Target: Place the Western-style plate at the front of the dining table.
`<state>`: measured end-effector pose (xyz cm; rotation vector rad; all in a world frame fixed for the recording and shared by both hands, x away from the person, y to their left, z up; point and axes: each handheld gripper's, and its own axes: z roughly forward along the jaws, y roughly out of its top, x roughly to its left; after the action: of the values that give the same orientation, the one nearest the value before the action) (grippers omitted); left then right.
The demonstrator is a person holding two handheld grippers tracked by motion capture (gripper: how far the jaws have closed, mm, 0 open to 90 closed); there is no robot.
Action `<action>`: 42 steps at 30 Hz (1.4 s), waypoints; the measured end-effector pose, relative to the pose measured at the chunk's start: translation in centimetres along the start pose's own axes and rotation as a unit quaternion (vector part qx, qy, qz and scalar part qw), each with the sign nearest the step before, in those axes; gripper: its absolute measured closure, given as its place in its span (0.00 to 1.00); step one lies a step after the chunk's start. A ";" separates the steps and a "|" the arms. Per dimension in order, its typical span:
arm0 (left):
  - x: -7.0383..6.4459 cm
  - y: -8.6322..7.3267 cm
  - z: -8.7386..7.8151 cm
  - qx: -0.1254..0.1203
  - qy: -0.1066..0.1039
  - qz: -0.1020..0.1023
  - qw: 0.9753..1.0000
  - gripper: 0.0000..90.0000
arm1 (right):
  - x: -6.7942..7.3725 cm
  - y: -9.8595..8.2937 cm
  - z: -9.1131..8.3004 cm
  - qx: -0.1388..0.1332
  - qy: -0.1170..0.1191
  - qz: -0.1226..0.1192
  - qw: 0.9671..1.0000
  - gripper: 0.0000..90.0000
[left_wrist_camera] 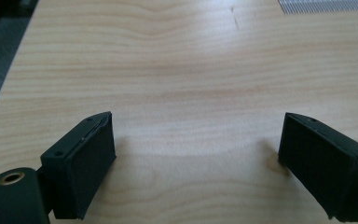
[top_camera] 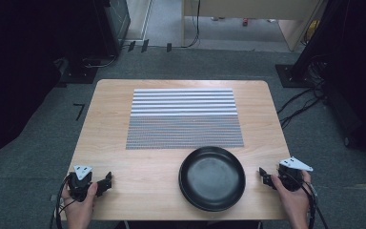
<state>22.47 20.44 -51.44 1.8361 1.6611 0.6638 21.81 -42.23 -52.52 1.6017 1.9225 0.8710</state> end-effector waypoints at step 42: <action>-7.3 2.1 -1.9 -0.032 -0.057 0.043 0.997 0.14 | 3.5 1.8 -3.7 -0.067 0.042 0.032 0.996 0.16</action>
<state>21.82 13.16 -48.51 1.8721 1.4794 0.6294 19.72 -39.24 -48.58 1.5773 1.8352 1.0860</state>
